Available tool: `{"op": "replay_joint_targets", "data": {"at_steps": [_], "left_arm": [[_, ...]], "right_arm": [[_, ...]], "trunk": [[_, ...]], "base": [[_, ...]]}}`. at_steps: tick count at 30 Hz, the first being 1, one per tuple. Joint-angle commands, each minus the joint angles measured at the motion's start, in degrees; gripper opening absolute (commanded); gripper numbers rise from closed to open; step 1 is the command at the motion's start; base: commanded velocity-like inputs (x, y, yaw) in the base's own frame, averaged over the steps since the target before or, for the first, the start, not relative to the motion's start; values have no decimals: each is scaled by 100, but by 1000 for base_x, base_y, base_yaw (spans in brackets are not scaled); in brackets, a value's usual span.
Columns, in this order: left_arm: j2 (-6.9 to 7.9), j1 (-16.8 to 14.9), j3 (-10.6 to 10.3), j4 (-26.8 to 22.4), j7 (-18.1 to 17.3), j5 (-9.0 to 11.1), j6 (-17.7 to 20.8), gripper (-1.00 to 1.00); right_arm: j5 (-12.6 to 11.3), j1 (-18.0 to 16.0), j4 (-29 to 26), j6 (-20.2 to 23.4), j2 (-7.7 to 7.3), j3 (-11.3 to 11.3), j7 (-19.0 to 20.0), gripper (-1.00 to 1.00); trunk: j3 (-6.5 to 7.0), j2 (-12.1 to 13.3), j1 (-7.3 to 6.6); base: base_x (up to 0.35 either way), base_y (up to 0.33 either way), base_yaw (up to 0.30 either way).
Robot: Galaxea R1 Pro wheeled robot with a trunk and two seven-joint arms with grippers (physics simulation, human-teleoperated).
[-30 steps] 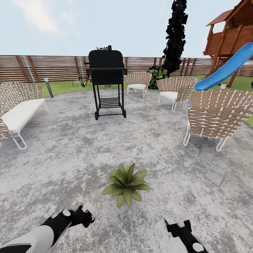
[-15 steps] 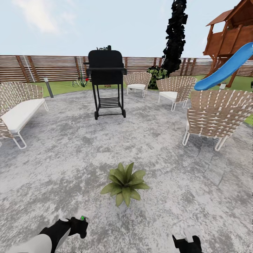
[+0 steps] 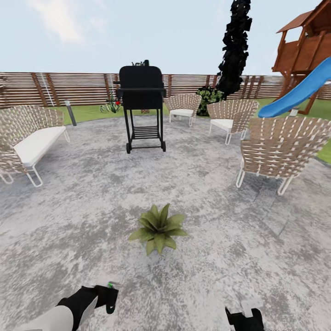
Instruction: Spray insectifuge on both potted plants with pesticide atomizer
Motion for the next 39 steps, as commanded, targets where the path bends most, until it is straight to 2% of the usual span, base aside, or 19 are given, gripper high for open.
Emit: {"op": "replay_joint_targets", "data": {"at_steps": [1, 2, 5, 9, 21, 22, 23, 27, 31, 32, 35, 39], "left_arm": [[-19, 1, 70, -5, 157, -28, 36, -100], [-29, 3, 85, -1, 325, 16, 33, -100], [-29, 0, 104, -16, 425, 80, 27, -100], [-43, 0, 113, -17, 448, 100, 32, -100], [-46, 8, 107, 55, 451, 112, 34, -100], [-196, 7, 91, 14, 445, 97, 137, -100], [-233, 2, 81, -3, 445, 90, 255, -100], [-322, -14, 51, -106, 445, 73, 782, -100], [-322, -17, 66, -376, 425, 76, 945, -100], [-361, -681, -572, -1690, -269, 56, 2803, -100], [-340, -372, -556, -1708, -266, 38, 2228, -100], [-276, -304, -552, -1716, -257, 33, 2136, -100]], "right_arm": [[42, -1, 3, -19, 1, -50, 32, 100], [42, -1, 3, -19, 2, -47, 32, 100], [42, -1, 3, -19, 8, -47, 32, 100], [42, -1, -3, -19, 3, -50, 32, 100], [42, -1, -6, -28, 9, -42, 32, 100], [43, -1, 11, -28, 18, -42, 32, 100], [42, -1, 12, -28, 21, -42, 32, 100], [42, -1, 12, -27, 34, -42, 32, 100], [48, -1, 14, -22, 36, -42, 32, 100], [59, -1, 309, -3, 71, -24, 41, 100], [59, -1, 311, -2, 71, -24, 41, 100], [61, -1, 313, -2, 71, -24, 41, 100]], "trunk": [[-4, -2, -4], [-4, -2, -4], [-4, -2, -4], [-4, -2, -4], [-4, -2, -4], [-4, -2, -4], [-4, -2, -4], [-4, -2, -4], [-4, -2, -4], [-4, -2, -4], [-4, -2, -4], [-4, -2, -4]], "base": [[-248, -199, 256], [-110, -237, 271], [37, -245, 276], [195, -220, 176], [239, -197, 11], [-108, -271, 198], [-127, -272, 237], [-136, -273, 264], [-37, -210, 194], [0, 0, 0], [0, 0, 0], [0, 0, 0]]}}
